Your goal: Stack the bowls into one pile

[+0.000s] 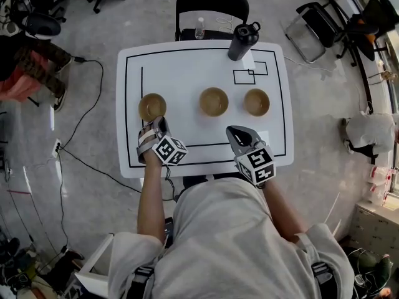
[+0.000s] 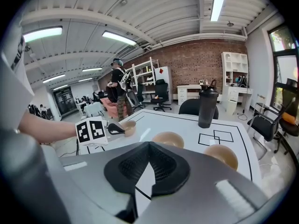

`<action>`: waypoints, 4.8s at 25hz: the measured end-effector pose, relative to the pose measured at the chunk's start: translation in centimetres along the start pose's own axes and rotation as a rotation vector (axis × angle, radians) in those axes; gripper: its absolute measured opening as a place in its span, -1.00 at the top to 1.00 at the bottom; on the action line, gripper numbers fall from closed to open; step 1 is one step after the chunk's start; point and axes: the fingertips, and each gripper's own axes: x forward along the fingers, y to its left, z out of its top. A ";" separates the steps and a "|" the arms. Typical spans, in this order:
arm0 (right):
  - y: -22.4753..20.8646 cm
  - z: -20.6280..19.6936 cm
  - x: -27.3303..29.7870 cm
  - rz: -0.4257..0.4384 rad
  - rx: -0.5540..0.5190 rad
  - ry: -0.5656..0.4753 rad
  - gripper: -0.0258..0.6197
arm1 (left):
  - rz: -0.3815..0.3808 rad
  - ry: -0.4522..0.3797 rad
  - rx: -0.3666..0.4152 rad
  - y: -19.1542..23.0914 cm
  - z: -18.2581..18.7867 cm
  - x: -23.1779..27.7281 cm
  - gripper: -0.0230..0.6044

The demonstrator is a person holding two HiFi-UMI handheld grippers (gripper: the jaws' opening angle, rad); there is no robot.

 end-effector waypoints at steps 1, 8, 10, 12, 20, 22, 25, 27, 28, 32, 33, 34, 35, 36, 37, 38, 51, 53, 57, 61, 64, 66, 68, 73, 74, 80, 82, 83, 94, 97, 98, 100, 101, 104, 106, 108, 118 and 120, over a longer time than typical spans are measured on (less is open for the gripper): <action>0.0 0.0 0.0 0.001 0.001 -0.001 0.92 | 0.000 -0.002 0.002 0.0 0.1 -0.1 0.88; 0.4 0.2 0.0 0.004 -0.001 -0.008 0.92 | -0.004 -0.024 -0.001 0.3 0.9 -1.0 0.87; 0.4 0.4 -0.1 0.002 -0.002 -0.011 0.92 | -0.001 -0.031 0.004 0.3 1.3 -1.2 0.87; 0.3 0.4 -0.1 0.000 -0.003 -0.012 0.92 | 0.003 -0.039 0.004 0.4 1.7 -1.3 0.87; 0.2 0.5 -0.8 -0.013 0.006 -0.018 0.92 | 0.019 -0.076 0.037 0.6 3.6 -2.3 0.87; -0.1 0.6 -0.9 -0.019 0.008 -0.021 0.92 | 0.020 -0.093 0.043 0.7 4.5 -2.5 0.87; -0.5 0.6 -1.0 -0.029 0.016 -0.027 0.92 | 0.016 -0.118 0.056 0.6 5.6 -2.8 0.87; -0.6 0.4 -1.2 -0.032 0.022 -0.028 0.92 | 0.014 -0.134 0.065 0.4 6.3 -3.1 0.87; -0.7 0.4 -1.3 -0.033 0.024 -0.029 0.92 | 0.011 -0.143 0.068 0.3 6.7 -3.2 0.87; -0.9 0.6 -1.4 -0.042 0.029 -0.038 0.92 | 0.006 -0.175 0.088 0.3 8.2 -3.5 0.86; -0.9 0.6 -1.4 -0.044 0.031 -0.039 0.92 | 0.008 -0.181 0.095 0.3 8.4 -3.6 0.86; -1.0 0.6 -1.4 -0.047 0.033 -0.040 0.92 | 0.010 -0.187 0.101 0.4 8.7 -3.7 0.86; -1.1 0.6 -1.5 -0.049 0.034 -0.040 0.92 | 0.011 -0.193 0.106 0.4 9.0 -3.8 0.86; -1.2 0.6 -1.6 -0.051 0.036 -0.041 0.92 | 0.011 -0.199 0.110 0.4 9.3 -4.0 0.86; -1.3 0.6 -1.7 -0.052 0.039 -0.042 0.92 | 0.010 -0.206 0.113 0.4 9.7 -4.1 0.86; -1.3 0.6 -1.8 -0.053 0.043 -0.043 0.92 | 0.008 -0.213 0.115 0.3 10.0 -4.3 0.86; -2.5 -0.1 -3.0 -0.081 0.064 -0.050 0.92 | -0.002 -0.288 0.142 -0.8 13.7 -5.6 0.86; -2.7 -0.3 -3.3 -0.086 0.068 -0.052 0.92 | -0.004 -0.298 0.144 -1.0 14.2 -5.7 0.86; -3.1 -0.6 -3.8 -0.100 0.081 -0.055 0.92 | -0.008 -0.310 0.155 -1.5 15.0 -6.0 0.86; -3.6 -1.1 -4.1 -0.111 0.091 -0.054 0.92 | -0.016 -0.327 0.166 -2.2 15.9 -6.0 0.86; -3.9 -1.4 -4.5 -0.119 0.097 -0.054 0.92 | -0.022 -0.339 0.175 -2.6 16.6 -6.2 0.86; -4.1 -1.5 -4.7 -0.126 0.102 -0.055 0.92 | -0.023 -0.348 0.181 -2.7 17.1 -6.3 0.86; -4.3 -1.6 -4.8 -0.133 0.107 -0.055 0.92 | -0.024 -0.356 0.189 -2.9 17.4 -6.3 0.86; -4.8 -1.8 -4.8 -0.143 0.116 -0.055 0.92 | -0.031 -0.369 0.213 -3.5 18.2 -6.2 0.86; -4.8 -1.7 -4.8 -0.144 0.117 -0.055 0.92 | -0.032 -0.370 0.219 -3.6 18.3 -6.3 0.86; -5.0 -1.8 -5.0 -0.154 0.132 -0.061 0.92 | -0.052 -0.384 0.226 -4.4 19.0 -6.5 0.86; -5.1 -2.0 -5.0 -0.158 0.140 -0.060 0.92 | -0.059 -0.388 0.227 -4.7 19.2 -6.4 0.86; -5.0 -2.3 -5.0 -0.160 0.145 -0.059 0.92 | -0.062 -0.390 0.230 -4.9 19.3 -6.4 0.86; -5.6 -4.2 -6.1 -0.194 0.183 -0.046 0.92 | -0.098 -0.406 0.289 -7.8 20.1 -6.3 0.85; -6.0 -4.3 -6.5 -0.201 0.186 -0.049 0.92 | -0.104 -0.405 0.296 -8.3 20.5 -6.2 0.85; -6.0 -4.4 -6.6 -0.203 0.189 -0.048 0.92 | -0.107 -0.404 0.297 -8.5 20.5 -6.2 0.85; -6.1 -4.6 -6.7 -0.204 0.192 -0.046 0.92 | -0.111 -0.401 0.300 -8.8 20.5 -6.1 0.85; -6.2 -4.7 -6.6 -0.205 0.194 -0.045 0.92 | -0.112 -0.399 0.302 -8.9 20.5 -6.0 0.85; -6.3 -5.0 -6.6 -0.207 0.199 -0.043 0.92 | -0.113 -0.397 0.304 -9.0 20.4 -5.8 0.85; -6.4 -5.0 -6.6 -0.206 0.201 -0.042 0.92 | -0.116 -0.394 0.306 -9.2 20.4 -5.8 0.85; -6.4 -5.0 -6.5 -0.204 0.200 -0.042 0.92 | -0.120 -0.392 0.305 -9.3 20.3 -5.7 0.85; -6.2 -4.9 -6.3 -0.197 0.195 -0.038 0.92 | -0.133 -0.387 0.309 -9.8 20.2 -5.3 0.85; -6.3 -5.1 -6.3 -0.199 0.198 -0.035 0.92 | -0.138 -0.384 0.311 -10.0 20.2 -5.2 0.85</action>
